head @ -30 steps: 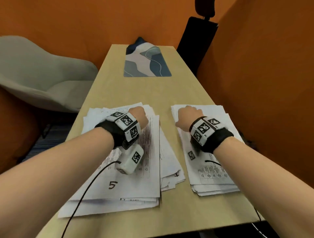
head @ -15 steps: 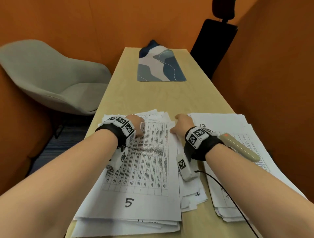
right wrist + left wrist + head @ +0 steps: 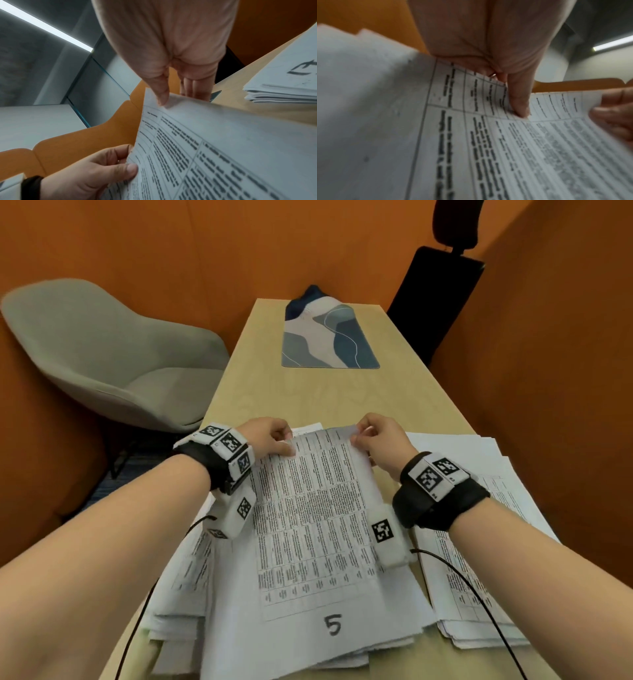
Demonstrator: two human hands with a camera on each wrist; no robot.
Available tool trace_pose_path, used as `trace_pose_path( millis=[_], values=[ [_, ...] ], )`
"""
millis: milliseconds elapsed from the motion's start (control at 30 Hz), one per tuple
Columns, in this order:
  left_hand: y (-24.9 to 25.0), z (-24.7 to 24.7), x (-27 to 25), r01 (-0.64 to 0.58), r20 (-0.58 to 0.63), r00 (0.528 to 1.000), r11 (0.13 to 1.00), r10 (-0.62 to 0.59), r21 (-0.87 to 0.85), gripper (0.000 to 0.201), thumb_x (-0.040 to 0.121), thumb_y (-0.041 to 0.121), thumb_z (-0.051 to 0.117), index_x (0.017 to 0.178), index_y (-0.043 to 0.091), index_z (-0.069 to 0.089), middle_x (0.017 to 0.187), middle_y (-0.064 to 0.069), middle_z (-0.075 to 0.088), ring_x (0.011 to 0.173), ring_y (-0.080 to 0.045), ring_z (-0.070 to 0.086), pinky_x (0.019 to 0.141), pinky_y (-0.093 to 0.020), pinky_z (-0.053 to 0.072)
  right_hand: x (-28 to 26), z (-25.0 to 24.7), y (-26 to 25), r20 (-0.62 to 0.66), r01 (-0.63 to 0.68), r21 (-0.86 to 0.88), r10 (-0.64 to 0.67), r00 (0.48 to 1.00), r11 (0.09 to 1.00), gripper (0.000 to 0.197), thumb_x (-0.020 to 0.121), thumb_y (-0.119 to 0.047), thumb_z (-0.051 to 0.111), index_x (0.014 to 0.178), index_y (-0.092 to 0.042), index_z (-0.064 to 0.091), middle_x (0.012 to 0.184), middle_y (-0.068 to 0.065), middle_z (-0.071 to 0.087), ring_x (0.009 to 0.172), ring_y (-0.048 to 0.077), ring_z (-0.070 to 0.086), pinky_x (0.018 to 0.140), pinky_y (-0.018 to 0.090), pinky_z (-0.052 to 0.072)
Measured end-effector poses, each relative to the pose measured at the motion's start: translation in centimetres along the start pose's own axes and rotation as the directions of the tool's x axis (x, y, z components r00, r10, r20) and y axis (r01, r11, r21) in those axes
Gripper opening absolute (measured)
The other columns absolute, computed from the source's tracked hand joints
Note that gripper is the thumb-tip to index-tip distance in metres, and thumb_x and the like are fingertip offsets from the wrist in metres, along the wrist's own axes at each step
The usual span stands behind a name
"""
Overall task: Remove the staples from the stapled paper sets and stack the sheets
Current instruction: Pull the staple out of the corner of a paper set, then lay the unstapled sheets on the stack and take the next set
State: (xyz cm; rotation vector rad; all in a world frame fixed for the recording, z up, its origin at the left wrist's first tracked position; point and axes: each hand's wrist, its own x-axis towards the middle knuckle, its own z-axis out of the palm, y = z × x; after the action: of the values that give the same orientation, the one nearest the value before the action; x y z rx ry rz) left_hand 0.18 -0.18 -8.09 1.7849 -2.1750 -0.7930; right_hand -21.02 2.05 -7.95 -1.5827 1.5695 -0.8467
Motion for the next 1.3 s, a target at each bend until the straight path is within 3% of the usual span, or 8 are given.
trace_pose_path(
  millis=[100,233,367,533,833,1000,1167,1300],
  values=[
    [0.5,-0.9,-1.7,0.000,-0.021,1.000,0.987,-0.003,-0.161,0.022,0.083,0.019,0.068,0.075,0.023,0.049,0.067,0.007,0.052,0.060,-0.006,0.048,0.055,-0.020,0.035,-0.7,-0.2,-0.8,-0.045,0.013,-0.057,-0.016,0.999,0.998,0.009,0.091,-0.015,0.056,0.091,-0.021,0.050,0.098,0.004,0.050,0.095,0.023,0.050,0.080,0.032,0.041],
    [0.8,-2.6,-4.5,-0.007,-0.099,0.995,0.961,-0.022,-0.278,0.006,0.084,0.019,0.067,0.087,0.016,0.062,0.075,0.006,0.062,0.069,-0.008,0.057,0.066,-0.018,0.042,-2.6,-1.0,-1.7,0.085,-0.094,-0.059,0.099,0.991,0.994,0.067,0.078,-0.014,0.073,0.133,-0.013,0.034,0.118,0.008,0.054,0.106,0.025,0.055,0.097,0.040,0.044],
    [0.9,-4.3,-7.5,0.002,-0.171,0.984,0.950,-0.058,-0.313,0.010,0.084,0.025,0.066,0.076,0.020,0.065,0.070,0.007,0.061,0.065,-0.007,0.053,0.063,-0.021,0.039,-4.8,-2.3,-2.3,0.302,-0.137,-0.153,0.178,0.937,0.979,0.036,0.079,0.004,0.067,0.112,0.000,0.055,0.115,0.019,0.063,0.105,0.035,0.061,0.096,0.050,0.046],
    [1.4,-4.8,-10.8,0.008,-0.205,0.973,0.908,-0.103,-0.418,0.013,0.085,0.031,0.064,0.074,0.024,0.067,0.078,0.005,0.067,0.073,-0.010,0.060,0.070,-0.020,0.042,-7.6,-4.6,-4.3,0.156,-0.068,-0.266,0.113,0.981,0.961,0.012,0.085,-0.003,0.062,0.097,-0.001,0.063,0.098,0.016,0.066,0.094,0.028,0.060,0.094,0.042,0.047],
    [2.2,2.2,-12.7,0.111,-0.057,0.983,0.807,-0.177,-0.581,0.023,0.082,0.020,0.069,0.090,-0.001,0.069,0.105,-0.025,0.066,0.096,-0.034,0.063,0.098,-0.050,0.045,-8.2,-6.4,-4.0,0.040,-0.072,-0.599,0.120,0.992,0.797,0.026,0.092,-0.020,0.057,0.093,0.006,0.064,0.084,0.021,0.059,0.079,0.030,0.054,0.070,0.030,0.041],
    [2.3,5.7,-12.7,0.200,-0.016,0.970,0.833,-0.243,-0.517,0.035,0.083,0.024,0.068,0.109,0.002,0.066,0.109,-0.013,0.067,0.103,-0.030,0.062,0.100,-0.043,0.044,-8.9,-7.9,1.1,-0.067,-0.186,-0.804,0.224,0.972,0.566,0.028,0.096,-0.023,0.042,0.113,-0.006,0.058,0.123,0.014,0.058,0.112,0.032,0.054,0.096,0.035,0.044],
    [2.2,6.4,-12.2,0.223,0.003,0.963,0.795,-0.268,-0.564,0.030,0.080,0.025,0.070,0.103,0.005,0.069,0.106,-0.012,0.069,0.101,-0.031,0.063,0.099,-0.045,0.045,-9.6,-8.6,3.8,-0.074,-0.233,-0.855,0.337,0.939,0.463,0.031,0.095,-0.013,0.049,0.122,0.002,0.050,0.121,0.018,0.057,0.102,0.030,0.057,0.085,0.033,0.045],
    [2.4,6.5,-12.2,0.226,0.027,0.963,0.749,-0.268,-0.623,0.021,0.083,0.020,0.067,0.098,0.005,0.069,0.105,-0.012,0.068,0.101,-0.030,0.063,0.100,-0.043,0.044,-8.3,-8.7,5.2,-0.227,-0.352,-0.766,0.286,0.931,0.538,0.018,0.095,-0.014,0.048,0.090,0.001,0.057,0.078,0.010,0.054,0.082,0.029,0.055,0.074,0.035,0.045]
  ],
)
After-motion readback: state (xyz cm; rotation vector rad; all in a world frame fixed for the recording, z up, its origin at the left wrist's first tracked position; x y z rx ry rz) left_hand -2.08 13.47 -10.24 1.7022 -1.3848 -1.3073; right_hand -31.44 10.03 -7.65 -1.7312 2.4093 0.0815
